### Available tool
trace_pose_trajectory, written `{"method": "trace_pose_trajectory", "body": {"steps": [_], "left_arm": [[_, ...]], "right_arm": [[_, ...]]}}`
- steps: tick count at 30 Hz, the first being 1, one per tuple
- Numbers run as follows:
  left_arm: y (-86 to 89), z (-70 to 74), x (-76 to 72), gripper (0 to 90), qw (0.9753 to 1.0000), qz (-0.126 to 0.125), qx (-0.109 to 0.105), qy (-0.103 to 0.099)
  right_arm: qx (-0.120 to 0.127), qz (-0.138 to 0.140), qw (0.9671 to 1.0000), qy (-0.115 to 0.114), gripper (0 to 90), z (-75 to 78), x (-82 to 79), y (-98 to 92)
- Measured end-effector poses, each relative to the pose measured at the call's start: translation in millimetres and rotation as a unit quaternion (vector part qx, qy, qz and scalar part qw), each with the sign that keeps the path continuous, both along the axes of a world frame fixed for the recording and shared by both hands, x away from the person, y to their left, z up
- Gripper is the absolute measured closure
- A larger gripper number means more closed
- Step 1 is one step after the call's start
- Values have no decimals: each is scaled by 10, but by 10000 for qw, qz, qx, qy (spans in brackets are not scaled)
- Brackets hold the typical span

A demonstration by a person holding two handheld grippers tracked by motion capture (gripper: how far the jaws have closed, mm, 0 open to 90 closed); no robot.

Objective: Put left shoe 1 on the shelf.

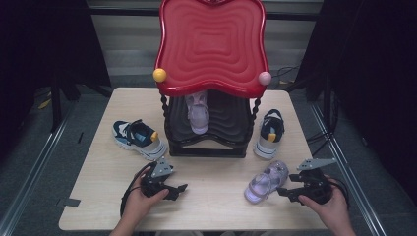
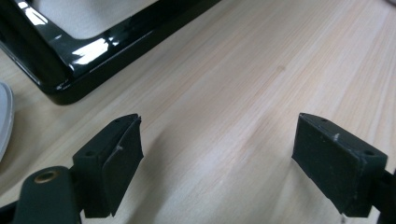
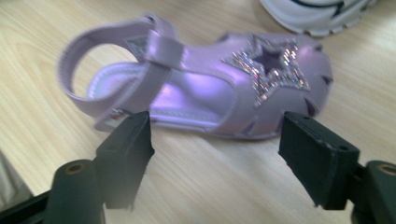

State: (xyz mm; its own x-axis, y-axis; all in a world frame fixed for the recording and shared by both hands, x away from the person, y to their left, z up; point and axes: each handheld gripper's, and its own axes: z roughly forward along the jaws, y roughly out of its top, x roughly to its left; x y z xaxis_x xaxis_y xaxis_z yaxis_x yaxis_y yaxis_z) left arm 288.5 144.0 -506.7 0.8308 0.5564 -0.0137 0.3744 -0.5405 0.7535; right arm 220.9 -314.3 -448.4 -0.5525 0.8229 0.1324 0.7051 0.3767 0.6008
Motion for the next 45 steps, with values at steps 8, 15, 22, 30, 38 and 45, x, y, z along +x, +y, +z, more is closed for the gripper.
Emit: {"method": "trace_pose_trajectory", "body": {"steps": [8, 15, 22, 30, 38, 45], "left_arm": [[-14, -14, 25, 151, 9998, -37, 156, 133], [-14, -15, 27, 150, 9998, -47, 140, 161], [-15, -15, 26, 150, 9998, -48, 139, 159], [-13, -13, 27, 151, 9998, -47, 168, 128], [-13, -12, 27, 152, 9998, -42, 178, 113], [-14, -13, 27, 151, 9998, -43, 162, 133]], "right_arm": [[100, 266, 9996, 40, 373, 143, 29, 218], [81, 304, 9994, -117, 393, 138, 133, 432], [-286, 346, 9987, -249, 429, 79, 180, 557], [-88, 240, 9994, -228, 573, 58, 102, 358], [-172, 139, 9997, -122, 642, 45, -10, 89], [-154, 107, 9994, -298, 823, 3, -43, -25]]}}
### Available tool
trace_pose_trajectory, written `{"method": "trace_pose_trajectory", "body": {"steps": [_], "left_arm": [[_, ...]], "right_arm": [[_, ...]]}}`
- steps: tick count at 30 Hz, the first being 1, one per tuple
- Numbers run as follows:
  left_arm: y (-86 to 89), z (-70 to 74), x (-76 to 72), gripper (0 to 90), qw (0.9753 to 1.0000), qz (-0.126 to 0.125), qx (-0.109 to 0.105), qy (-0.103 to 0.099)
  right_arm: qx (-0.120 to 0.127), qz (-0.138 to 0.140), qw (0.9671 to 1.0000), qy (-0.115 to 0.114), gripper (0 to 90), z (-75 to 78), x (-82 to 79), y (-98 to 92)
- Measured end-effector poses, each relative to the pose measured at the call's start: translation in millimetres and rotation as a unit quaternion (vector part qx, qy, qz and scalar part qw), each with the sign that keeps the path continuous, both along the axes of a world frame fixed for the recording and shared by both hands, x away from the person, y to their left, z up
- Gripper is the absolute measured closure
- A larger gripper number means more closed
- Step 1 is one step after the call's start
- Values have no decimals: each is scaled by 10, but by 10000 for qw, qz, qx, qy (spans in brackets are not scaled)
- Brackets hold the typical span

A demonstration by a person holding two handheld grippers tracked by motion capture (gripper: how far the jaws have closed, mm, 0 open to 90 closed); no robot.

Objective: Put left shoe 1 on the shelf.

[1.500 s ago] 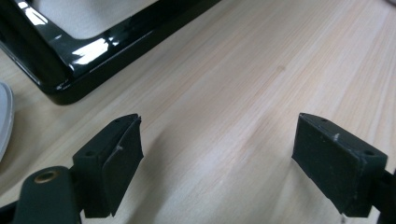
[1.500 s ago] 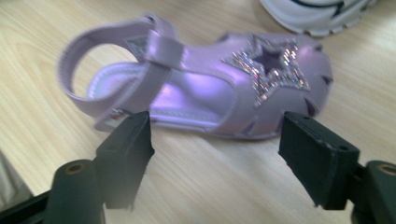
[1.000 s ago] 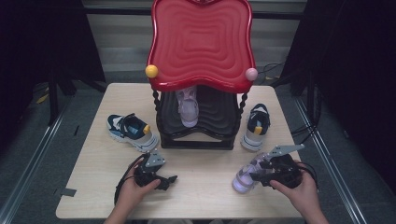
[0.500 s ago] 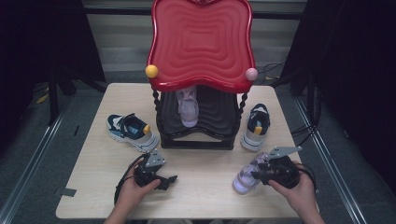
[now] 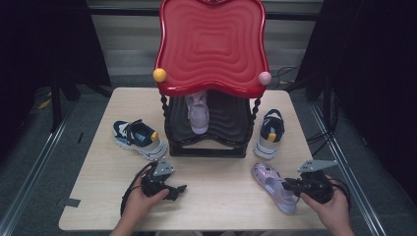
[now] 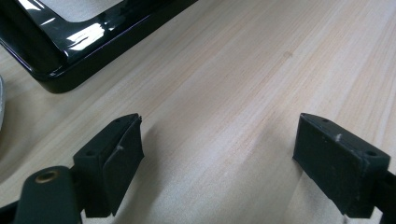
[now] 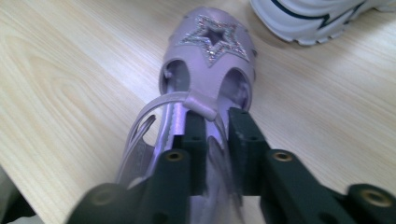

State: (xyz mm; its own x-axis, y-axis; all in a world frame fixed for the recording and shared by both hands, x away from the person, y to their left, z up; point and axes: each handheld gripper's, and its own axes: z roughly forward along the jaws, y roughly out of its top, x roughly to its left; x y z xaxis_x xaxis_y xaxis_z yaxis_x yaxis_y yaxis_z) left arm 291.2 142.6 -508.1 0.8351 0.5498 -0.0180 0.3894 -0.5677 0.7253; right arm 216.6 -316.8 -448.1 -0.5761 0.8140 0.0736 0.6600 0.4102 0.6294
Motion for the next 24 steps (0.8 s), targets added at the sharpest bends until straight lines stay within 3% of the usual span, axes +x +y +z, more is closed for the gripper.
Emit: {"method": "trace_pose_trajectory", "body": {"steps": [4, 6, 11, 13, 18, 24], "left_arm": [[0, 0, 0, 151, 10000, -1, 1, -3], [0, 0, 0, 151, 10000, 0, -1, 0], [0, 0, 1, 151, 10000, -2, -7, 6], [0, 0, 1, 151, 10000, -1, -6, 5], [1, 1, 0, 152, 10000, -3, 10, -15], [0, 1, -1, 152, 10000, 2, 8, -15]], "right_arm": [[-8, 176, 9995, -281, 852, 31, 16, 50], [-156, 316, 9985, -426, 852, 43, 24, 90], [119, 628, 9955, -695, 852, 49, 68, 211], [72, 752, 9941, -785, 850, 48, 92, 288], [80, 866, 9945, -591, 792, -50, 167, 375], [5, 553, 9965, -629, 723, -93, 119, 234]]}}
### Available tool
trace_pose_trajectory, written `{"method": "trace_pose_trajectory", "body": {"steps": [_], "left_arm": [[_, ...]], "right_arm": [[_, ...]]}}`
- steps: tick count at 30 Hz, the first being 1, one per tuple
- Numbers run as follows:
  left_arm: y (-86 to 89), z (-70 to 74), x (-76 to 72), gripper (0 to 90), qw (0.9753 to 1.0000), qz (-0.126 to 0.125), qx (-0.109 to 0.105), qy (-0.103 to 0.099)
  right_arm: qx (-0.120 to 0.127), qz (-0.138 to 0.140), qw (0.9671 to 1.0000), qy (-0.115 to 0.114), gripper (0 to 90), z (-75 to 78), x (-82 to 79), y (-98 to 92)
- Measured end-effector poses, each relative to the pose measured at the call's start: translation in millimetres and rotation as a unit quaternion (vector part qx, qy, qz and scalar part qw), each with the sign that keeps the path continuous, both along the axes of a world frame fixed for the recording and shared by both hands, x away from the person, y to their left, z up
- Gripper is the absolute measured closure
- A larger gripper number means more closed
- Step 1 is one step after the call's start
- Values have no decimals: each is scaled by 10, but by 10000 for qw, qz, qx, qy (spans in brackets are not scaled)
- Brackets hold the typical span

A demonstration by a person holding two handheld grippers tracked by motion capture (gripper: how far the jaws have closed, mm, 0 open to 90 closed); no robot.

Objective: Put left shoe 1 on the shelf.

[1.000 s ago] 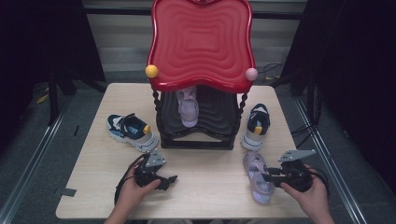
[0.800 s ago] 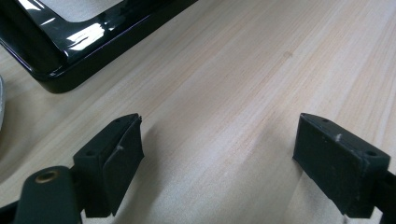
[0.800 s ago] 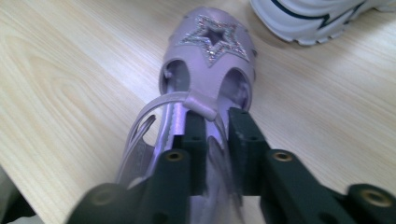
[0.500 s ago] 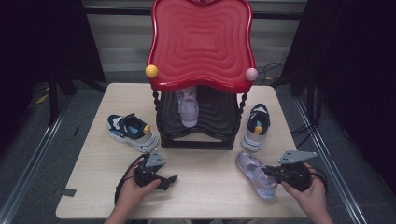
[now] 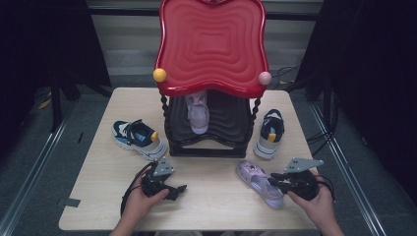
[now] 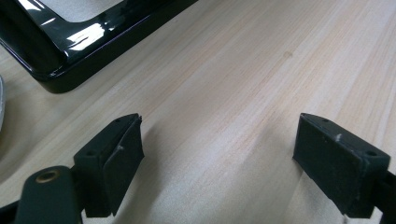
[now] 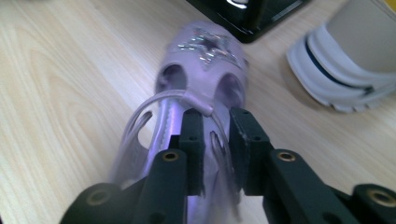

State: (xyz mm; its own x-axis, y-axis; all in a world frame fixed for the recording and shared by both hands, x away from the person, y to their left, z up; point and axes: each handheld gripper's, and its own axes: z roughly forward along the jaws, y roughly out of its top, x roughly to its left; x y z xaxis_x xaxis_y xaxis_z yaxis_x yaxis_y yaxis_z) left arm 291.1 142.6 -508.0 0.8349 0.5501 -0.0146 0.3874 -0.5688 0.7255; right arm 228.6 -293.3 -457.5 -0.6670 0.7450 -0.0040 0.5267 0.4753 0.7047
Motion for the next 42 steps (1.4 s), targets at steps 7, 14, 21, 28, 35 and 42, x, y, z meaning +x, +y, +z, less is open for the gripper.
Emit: {"method": "trace_pose_trajectory", "body": {"steps": [7, 14, 21, 28, 35, 42], "left_arm": [[1, 1, 1, 152, 10000, -3, 8, -7], [0, 0, 0, 152, 10000, -4, -1, 3], [1, 1, 1, 152, 10000, -3, 7, -6], [1, 1, 1, 152, 10000, -2, 7, -6], [1, 1, 1, 152, 10000, -3, 10, -7], [1, 1, 1, 151, 10000, -2, 8, -7]], "right_arm": [[285, -241, 9992, -116, 706, -63, -35, -123], [518, -300, 9979, -263, 703, -122, -46, -144], [544, -335, 9974, -318, 702, -139, -48, -142], [429, -309, 9980, -361, 655, -156, -36, -127], [366, -247, 9985, -335, 661, -193, -4, -66], [313, -192, 9986, -376, 709, -214, 26, -30]]}}
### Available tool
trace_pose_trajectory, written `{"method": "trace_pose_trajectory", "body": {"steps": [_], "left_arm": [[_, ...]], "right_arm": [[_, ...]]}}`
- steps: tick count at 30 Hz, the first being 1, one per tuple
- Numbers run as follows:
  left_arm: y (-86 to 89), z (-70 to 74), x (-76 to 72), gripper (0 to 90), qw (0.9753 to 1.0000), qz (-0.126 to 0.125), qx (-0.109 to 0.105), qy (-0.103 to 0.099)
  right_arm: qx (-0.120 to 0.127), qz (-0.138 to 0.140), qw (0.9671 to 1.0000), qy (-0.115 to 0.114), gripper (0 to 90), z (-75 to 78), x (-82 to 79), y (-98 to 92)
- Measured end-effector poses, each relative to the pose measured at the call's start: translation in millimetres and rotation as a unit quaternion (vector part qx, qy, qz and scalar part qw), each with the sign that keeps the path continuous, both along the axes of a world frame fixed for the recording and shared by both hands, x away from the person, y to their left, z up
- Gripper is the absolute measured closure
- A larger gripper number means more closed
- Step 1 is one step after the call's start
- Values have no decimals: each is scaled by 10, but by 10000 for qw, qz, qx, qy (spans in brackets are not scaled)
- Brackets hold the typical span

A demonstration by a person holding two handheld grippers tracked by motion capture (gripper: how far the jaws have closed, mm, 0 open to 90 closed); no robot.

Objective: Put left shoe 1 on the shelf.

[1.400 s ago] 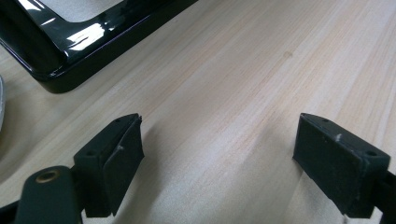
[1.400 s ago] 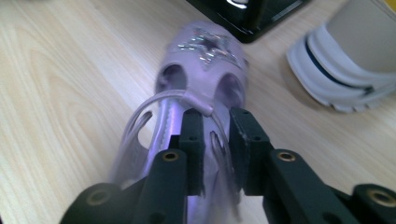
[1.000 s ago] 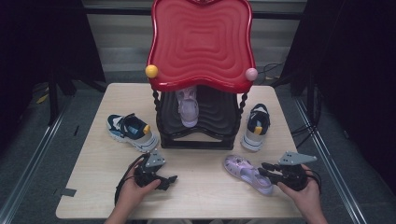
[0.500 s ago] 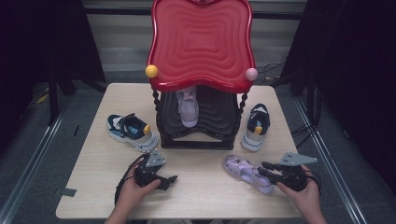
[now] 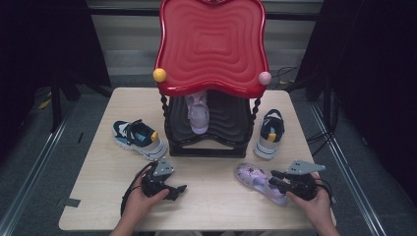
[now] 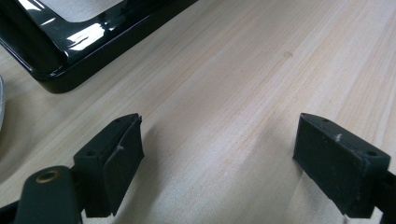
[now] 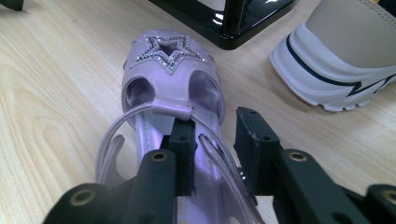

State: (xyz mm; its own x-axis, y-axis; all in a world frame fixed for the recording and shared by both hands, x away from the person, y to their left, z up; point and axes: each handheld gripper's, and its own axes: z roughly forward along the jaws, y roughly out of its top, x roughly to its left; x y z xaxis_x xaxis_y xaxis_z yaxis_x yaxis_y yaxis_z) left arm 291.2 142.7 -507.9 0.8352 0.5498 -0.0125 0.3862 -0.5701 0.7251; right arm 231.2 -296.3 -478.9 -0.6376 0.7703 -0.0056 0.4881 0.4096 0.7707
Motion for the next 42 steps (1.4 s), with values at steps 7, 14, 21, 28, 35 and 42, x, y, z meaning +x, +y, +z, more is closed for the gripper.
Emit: {"method": "trace_pose_trajectory", "body": {"steps": [7, 14, 21, 28, 35, 42], "left_arm": [[-1, -1, -1, 152, 10000, 3, -6, 7], [0, 0, 0, 151, 10000, 0, 0, 0], [0, 0, 0, 152, 10000, -1, -1, 1], [0, 0, 0, 152, 10000, 0, 0, 0], [0, 0, 0, 152, 10000, -1, 2, -1], [0, 0, 0, 151, 10000, 1, 1, 0]], "right_arm": [[198, 43, 9997, -97, 778, -27, 4, -39], [115, 157, 9994, -292, 820, -15, -14, -11], [160, 172, 9987, -455, 844, 54, -37, -11], [199, 273, 9976, -603, 845, 116, -70, 4], [231, 348, 9964, -732, 844, 172, -94, 29], [314, 386, 9949, -874, 845, 266, -117, 73]]}}
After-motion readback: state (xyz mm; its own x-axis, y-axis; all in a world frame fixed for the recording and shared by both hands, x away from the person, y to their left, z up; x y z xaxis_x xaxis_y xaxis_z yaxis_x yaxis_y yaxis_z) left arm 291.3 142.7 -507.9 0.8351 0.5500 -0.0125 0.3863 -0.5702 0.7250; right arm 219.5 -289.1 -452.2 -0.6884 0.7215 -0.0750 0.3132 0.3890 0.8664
